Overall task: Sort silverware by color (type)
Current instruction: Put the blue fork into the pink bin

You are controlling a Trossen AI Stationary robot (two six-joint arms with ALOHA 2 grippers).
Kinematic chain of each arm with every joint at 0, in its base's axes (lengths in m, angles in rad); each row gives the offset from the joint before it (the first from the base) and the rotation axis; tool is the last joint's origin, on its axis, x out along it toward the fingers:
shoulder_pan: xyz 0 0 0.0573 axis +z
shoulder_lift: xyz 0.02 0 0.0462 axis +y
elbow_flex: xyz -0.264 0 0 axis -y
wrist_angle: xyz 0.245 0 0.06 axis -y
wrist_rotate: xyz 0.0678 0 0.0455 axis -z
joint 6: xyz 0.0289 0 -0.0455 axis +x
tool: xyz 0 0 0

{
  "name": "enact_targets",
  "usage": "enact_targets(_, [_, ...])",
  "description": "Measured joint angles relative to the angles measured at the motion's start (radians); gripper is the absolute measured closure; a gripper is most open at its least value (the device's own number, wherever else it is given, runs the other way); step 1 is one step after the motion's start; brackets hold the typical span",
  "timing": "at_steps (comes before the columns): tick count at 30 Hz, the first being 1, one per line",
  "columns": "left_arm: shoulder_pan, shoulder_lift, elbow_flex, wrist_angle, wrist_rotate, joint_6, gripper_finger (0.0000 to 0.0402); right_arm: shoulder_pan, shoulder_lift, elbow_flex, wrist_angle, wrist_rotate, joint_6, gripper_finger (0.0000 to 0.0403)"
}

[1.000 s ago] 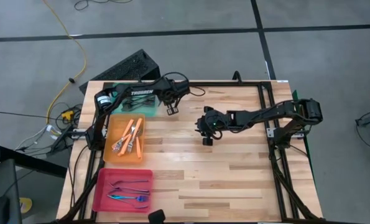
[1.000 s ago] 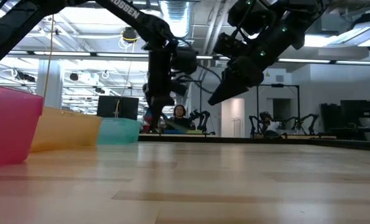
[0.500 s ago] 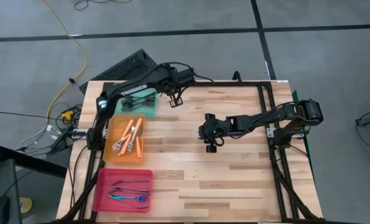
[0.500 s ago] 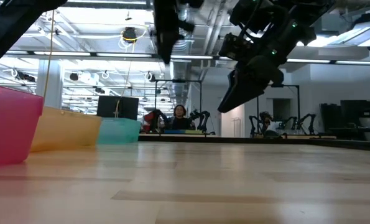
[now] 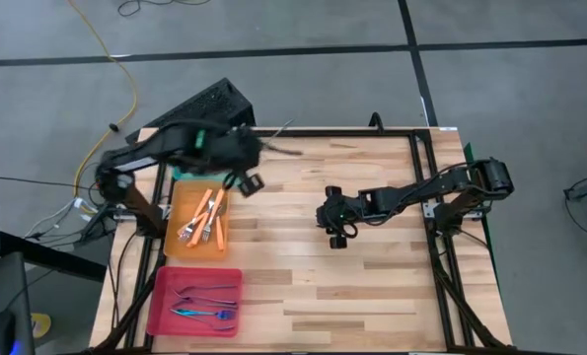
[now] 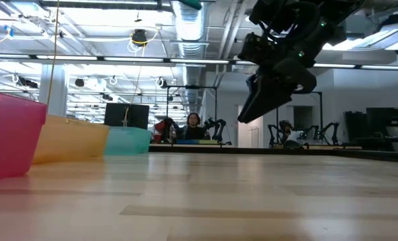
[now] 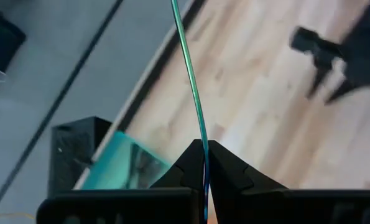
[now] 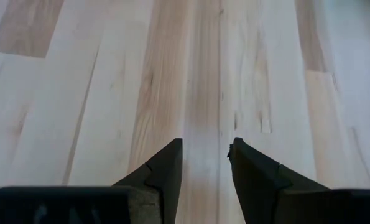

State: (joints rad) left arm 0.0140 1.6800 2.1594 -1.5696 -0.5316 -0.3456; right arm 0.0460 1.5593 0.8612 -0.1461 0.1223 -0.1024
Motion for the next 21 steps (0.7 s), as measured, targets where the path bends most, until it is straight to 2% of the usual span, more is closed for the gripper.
enact_targets(3, [-0.094, -0.057, -0.102, -0.001, 0.000, -0.088, 0.0401, 0.000, 0.000, 0.000, 0.004, 0.000, 0.004, 0.0248])
enact_targets(6, [-0.201, -0.120, -0.239, -0.001, 0.009, -0.240, 0.0401, 0.000, 0.000, 0.000, 0.002, 0.000, 0.012, 0.0248])
enact_targets(11, [-0.399, -0.185, -0.453, 0.021, 0.108, -0.458, 0.0401, 0.000, 0.000, 0.000, 0.000, 0.000, 0.000, 0.0248])
enact_targets(17, [-0.608, -0.190, -0.574, 0.091, 0.201, -0.636, 0.0401, -0.001, 0.000, 0.000, 0.003, 0.000, -0.008, 0.0248])
enact_targets(21, [-0.713, -0.188, -0.648, 0.215, 0.249, -0.719, 0.0401, -0.001, 0.000, 0.000, 0.005, 0.000, -0.010, 0.0248])
